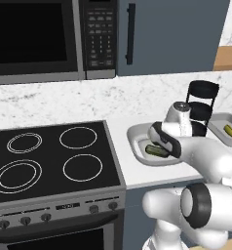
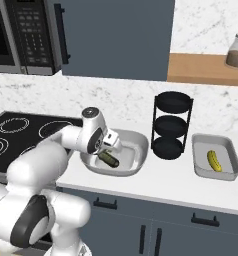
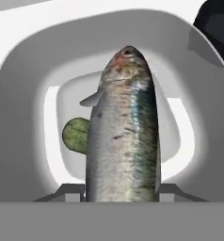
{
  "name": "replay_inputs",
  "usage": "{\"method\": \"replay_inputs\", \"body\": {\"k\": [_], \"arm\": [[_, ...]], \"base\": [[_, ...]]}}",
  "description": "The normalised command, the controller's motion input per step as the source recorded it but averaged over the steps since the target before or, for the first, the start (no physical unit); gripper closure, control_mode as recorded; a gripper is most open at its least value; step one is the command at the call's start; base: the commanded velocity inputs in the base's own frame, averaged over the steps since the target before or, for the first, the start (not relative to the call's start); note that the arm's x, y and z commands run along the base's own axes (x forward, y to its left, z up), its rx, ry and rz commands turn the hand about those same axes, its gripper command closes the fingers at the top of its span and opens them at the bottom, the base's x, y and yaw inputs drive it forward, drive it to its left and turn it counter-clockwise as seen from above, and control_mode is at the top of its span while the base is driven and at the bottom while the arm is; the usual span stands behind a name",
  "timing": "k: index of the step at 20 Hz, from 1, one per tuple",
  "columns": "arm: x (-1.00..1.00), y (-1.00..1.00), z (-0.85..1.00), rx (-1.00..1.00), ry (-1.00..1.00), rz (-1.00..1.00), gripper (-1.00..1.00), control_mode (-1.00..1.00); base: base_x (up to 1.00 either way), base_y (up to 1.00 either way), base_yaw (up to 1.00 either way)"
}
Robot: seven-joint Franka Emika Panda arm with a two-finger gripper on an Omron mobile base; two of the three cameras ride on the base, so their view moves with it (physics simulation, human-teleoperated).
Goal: Place one cucumber and one fish in each tupperware on the nearby counter, to pack two identical lunches.
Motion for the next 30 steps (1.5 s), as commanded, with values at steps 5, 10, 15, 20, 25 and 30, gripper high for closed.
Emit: {"method": "replay_inputs", "body": {"k": [5,10,15,20,25,30], "arm": [[0.24,-0.22,-0.53,0.0,0.0,0.0,1.0,-1.0],[0.03,-0.42,-0.36,0.0,0.0,0.03,1.0,-1.0],[0.1,-0.39,-0.22,0.0,0.01,0.06,1.0,-1.0],[0.16,-0.16,-0.32,0.0,0.06,0.04,1.0,-1.0],[0.28,0.0,-0.28,0.0,0.08,0.01,1.0,-1.0],[0.23,0.0,-0.28,0.0,0.11,0.0,-1.0,-1.0]], "base": [[0.0,0.0,0.0],[0.0,0.0,0.0],[0.0,0.0,0.0],[0.0,0.0,0.0],[0.0,0.0,0.0],[0.0,0.0,0.0]]}}
